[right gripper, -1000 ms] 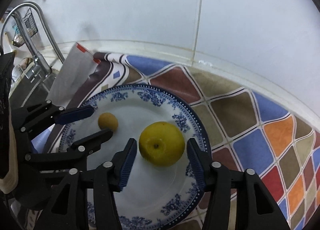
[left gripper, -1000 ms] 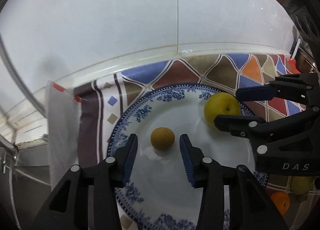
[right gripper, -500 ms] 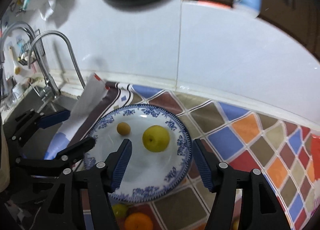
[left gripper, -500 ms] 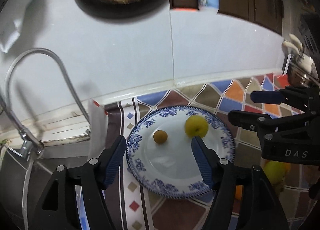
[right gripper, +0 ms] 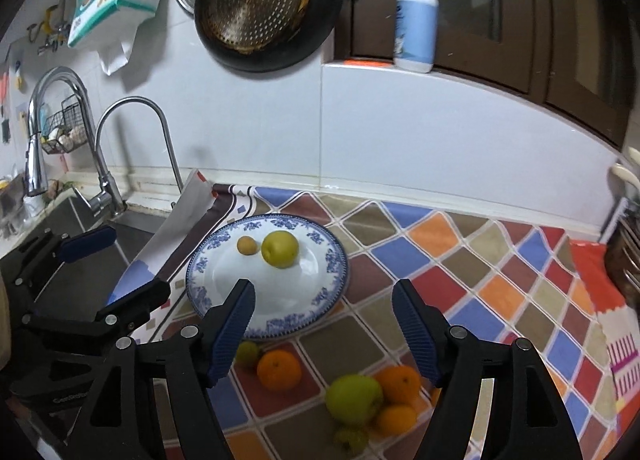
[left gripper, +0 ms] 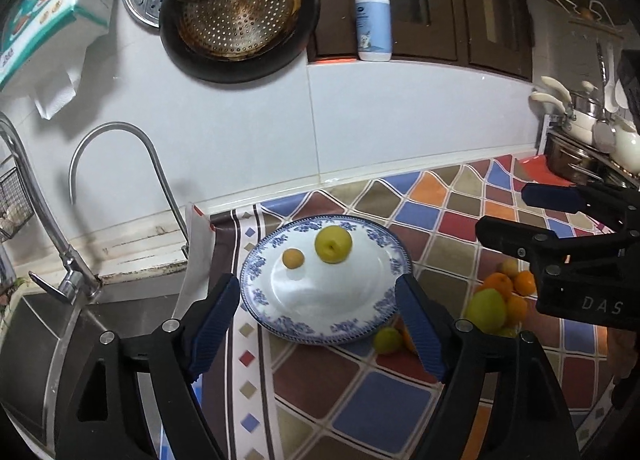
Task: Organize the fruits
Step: 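Move both tools back toward the remaining fruit cluster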
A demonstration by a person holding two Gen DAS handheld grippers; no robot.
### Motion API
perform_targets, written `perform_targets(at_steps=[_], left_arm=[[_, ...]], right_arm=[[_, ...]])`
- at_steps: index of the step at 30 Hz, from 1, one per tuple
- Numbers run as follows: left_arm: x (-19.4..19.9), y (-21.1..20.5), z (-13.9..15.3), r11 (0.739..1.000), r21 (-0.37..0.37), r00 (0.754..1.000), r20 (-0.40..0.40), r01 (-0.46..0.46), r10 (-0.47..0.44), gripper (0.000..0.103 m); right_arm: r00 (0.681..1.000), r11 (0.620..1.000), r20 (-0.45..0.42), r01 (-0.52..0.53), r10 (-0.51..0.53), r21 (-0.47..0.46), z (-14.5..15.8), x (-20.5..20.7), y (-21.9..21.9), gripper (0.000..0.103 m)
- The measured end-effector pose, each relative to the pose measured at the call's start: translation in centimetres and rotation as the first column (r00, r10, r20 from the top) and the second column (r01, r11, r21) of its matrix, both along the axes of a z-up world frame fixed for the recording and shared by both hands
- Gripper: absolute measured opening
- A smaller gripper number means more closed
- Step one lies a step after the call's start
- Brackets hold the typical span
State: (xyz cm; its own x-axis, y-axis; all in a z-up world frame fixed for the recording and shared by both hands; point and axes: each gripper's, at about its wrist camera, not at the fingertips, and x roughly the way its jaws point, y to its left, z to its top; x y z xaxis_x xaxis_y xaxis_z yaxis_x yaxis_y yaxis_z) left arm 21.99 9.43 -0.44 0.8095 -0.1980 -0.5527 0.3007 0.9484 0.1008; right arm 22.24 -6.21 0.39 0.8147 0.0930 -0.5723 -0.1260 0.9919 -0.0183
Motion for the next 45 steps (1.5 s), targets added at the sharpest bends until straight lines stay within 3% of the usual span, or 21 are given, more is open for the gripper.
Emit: perform_targets(at_steps=[12,21,31,36,40,45], left_arm=[[-4.4,-1.2,-1.2,0.998,0.052,0.997,0.064,0.039,-0.042,0.081],[-5.7,-2.3,-3.4,0.988,0.110,0.992,0.054,0.106,-0.113,0.081],[-5.3,-4.5,-6.4,0.966,0.192,0.984,0.009,0.172,-0.177,0.080],[-4.8,-5.8,-7.7,0.942,0.257,0.975,-0.002,0.215,-0.222,0.076],[-4.0,-6.5,-8.4,0.918,0.295,0.962,-0.017,0.265,-0.272,0.073],[-2.9,-7.7,-9.0,0.870,0.363,0.937,-0.019,0.332,-0.349,0.068]], right_arm=[[0.996,0.997,0.064,0.070,-0.068,-0.042,-0.9,-5.9,-0.8,0.072],[0.993,0.993,-0.020,0.112,-0.112,-0.028,-3.8,-7.4,-1.9,0.072],[0.984,0.987,-0.097,0.143,-0.150,-0.074,-6.5,-7.9,-3.0,0.072],[0.982,0.994,-0.153,0.100,-0.107,-0.055,-8.2,-7.6,-3.1,0.071],[0.979,0.997,-0.187,0.076,-0.081,-0.031,-9.2,-6.8,-3.1,0.064],[0.975,0.998,-0.212,0.059,-0.060,-0.012,-10.0,-5.9,-3.0,0.059]])
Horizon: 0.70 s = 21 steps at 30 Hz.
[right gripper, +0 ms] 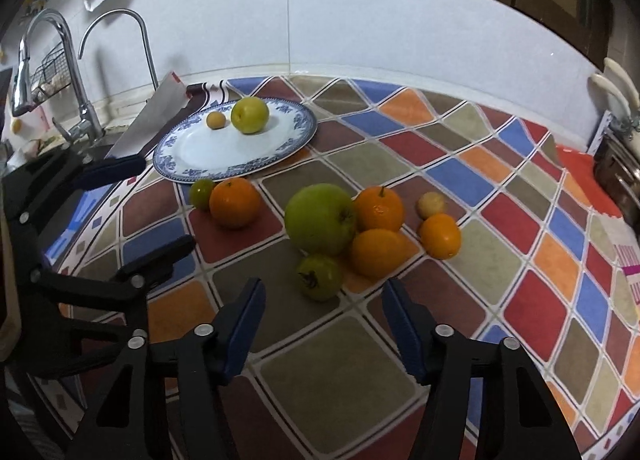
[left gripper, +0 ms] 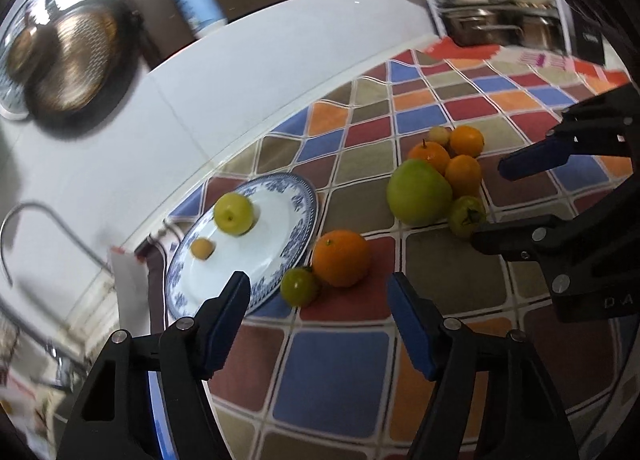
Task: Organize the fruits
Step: 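Move both tools back toward the remaining fruit cluster, then grasp the orange with the left tool while the right tool grasps the green tomato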
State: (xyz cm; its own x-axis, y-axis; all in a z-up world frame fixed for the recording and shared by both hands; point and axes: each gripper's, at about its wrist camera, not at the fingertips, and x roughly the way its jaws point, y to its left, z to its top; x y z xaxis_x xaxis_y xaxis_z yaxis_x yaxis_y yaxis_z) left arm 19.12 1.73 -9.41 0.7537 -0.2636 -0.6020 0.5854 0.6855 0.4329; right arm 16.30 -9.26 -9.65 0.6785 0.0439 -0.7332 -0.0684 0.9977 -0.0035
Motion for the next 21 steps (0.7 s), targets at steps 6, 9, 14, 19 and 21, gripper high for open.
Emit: perform_targets(at_steps=[6,9,14,19,21], left_arm=[[1.7,-1.3,-1.0,0.997,0.039,0.998,-0.015,0.065,-0.065,0.059],[2.4,-1.7,-1.4,0.996,0.039,0.996,-0.031,0.082,-0.081,0.057],[3.3,-2.1,-2.2,0.995,0.038,0.994,-0.064,0.092,-0.090,0.053],[3.9,-2.4,-2.6,0.995,0.036,0.991,-0.093,0.097,-0.093,0.048],[4.2,-2.5,-2.6,0.995,0.036,0.991,-0.101,0.094,-0.090,0.046]], right_arm=[[1.000,1.000,-0.015,0.003,-0.003,0.011,-0.6,0.9,-0.1,0.052],[1.000,1.000,-0.026,0.011,-0.010,0.013,-0.8,1.4,-0.2,0.049],[0.999,1.000,-0.049,0.020,-0.018,0.024,-1.2,1.9,-0.4,0.044],[0.998,0.999,-0.057,0.019,-0.017,0.032,-1.6,2.1,-0.5,0.040],[0.998,0.999,-0.062,0.019,-0.017,0.038,-1.7,2.2,-0.5,0.039]])
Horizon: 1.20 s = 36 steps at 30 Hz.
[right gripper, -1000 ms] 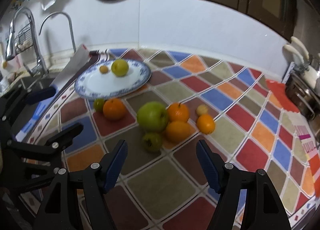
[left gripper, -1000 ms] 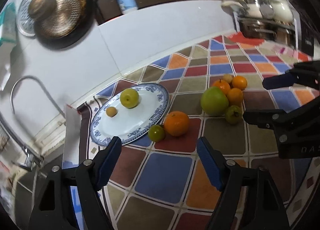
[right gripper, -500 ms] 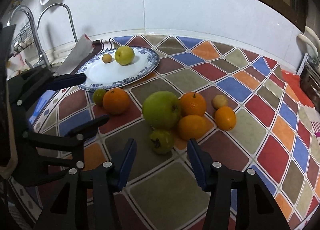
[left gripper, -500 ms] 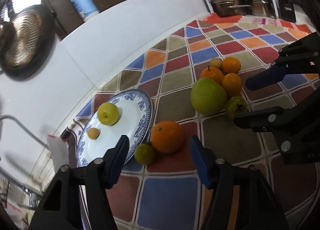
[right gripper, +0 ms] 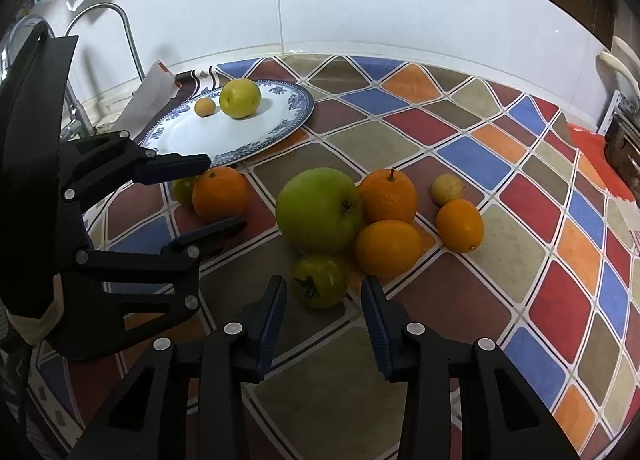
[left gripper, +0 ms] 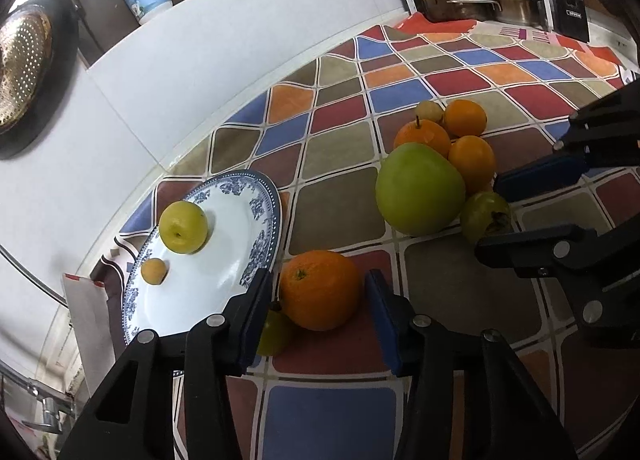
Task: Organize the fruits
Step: 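Grasp the orange with the left tool while the right tool grasps the green tomato, then carry the orange and green tomato over the plate and release both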
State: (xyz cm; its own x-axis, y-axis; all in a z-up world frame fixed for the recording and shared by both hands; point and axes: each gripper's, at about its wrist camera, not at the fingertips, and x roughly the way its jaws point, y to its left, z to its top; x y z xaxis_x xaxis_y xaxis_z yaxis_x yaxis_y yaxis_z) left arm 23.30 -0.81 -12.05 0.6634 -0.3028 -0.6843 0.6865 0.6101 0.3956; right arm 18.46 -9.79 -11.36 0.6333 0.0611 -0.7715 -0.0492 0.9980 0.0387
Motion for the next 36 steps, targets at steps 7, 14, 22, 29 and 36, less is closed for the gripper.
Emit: perform_targets(at_steps=[7,14,22,29,36], left_arm=[[0.2,-0.3,0.0,1.000,-0.004,1.000,-0.018,-0.020,0.020,0.042],[-0.8,0.3,1.5,0.996,-0.052,0.997,-0.022,-0.070,0.069,0.042],[-2.6,1.9,4.6,0.974,-0.149,0.986,-0.024,-0.169,0.167,0.042],[-3.8,3.7,6.8,0.933,-0.237,0.962,-0.037,-0.272,0.271,0.042],[-4.6,5.7,8.6,0.885,-0.294,0.930,-0.048,-0.362,0.365,0.042]], right_arm=[[1.000,1.000,-0.004,0.002,-0.002,0.021,-0.3,0.2,-0.2,0.031],[1.000,0.999,0.017,-0.008,0.008,0.035,0.2,-0.2,-0.5,0.031],[0.996,0.998,0.083,-0.041,0.037,0.051,2.6,-1.4,-0.6,0.031],[0.987,0.992,0.133,-0.100,0.089,0.075,4.6,-2.1,0.0,0.031],[0.973,0.983,0.177,-0.166,0.150,0.079,6.6,-2.0,0.9,0.031]])
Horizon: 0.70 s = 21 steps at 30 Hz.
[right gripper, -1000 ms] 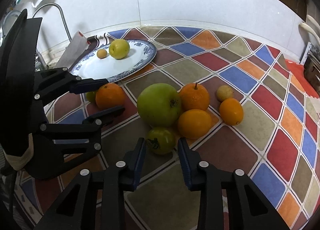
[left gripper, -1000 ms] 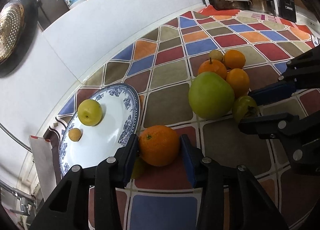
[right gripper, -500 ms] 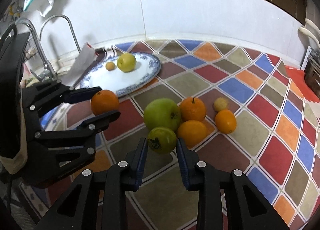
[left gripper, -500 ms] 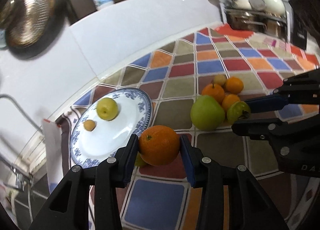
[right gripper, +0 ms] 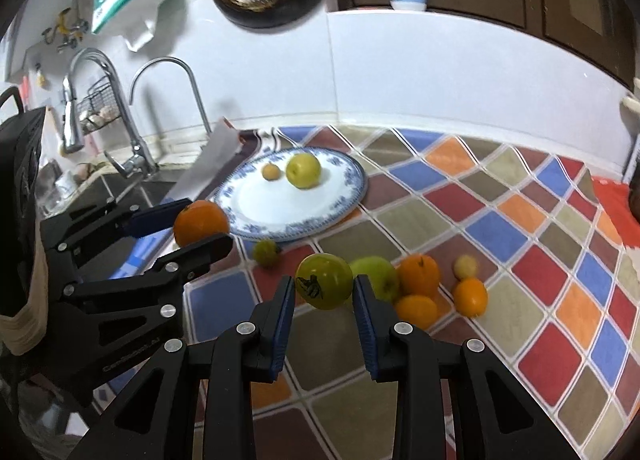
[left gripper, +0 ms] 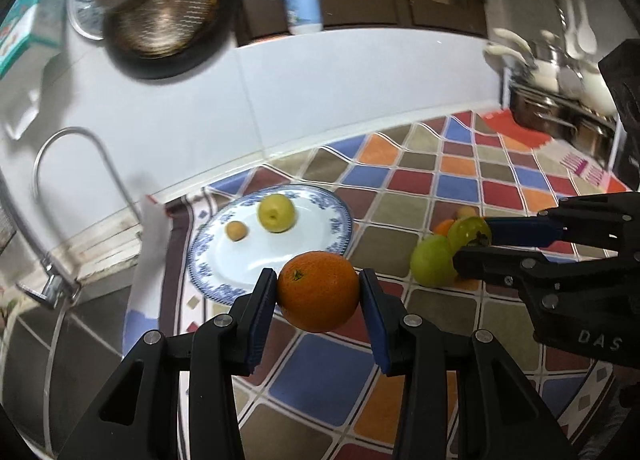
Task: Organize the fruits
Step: 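Carry the orange and green tomato over the plate and release both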
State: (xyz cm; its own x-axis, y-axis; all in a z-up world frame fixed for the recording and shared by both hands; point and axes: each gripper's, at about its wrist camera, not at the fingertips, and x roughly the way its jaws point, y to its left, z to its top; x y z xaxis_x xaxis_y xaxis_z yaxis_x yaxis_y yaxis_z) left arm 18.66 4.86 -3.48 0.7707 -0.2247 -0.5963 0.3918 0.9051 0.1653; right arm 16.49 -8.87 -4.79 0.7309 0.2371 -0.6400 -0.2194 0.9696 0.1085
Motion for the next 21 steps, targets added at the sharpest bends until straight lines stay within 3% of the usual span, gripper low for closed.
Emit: perform_targets(at_steps=[10,21], left_arm=[[0.5,2.9,1.8,0.990,-0.051,0.991,0.023,-0.133,0.134,0.042],[4.2,4.5,2.5,0.981,-0.066,0.982,0.031,-0.182,0.185,0.042]], right_arm=[[0.993,0.996,0.095,-0.066,0.071,-0.058,3.0,2.4,1.9,0.031],[0.984,0.985,0.082,-0.149,0.156,-0.085,4.2,7.5,4.1,0.031]])
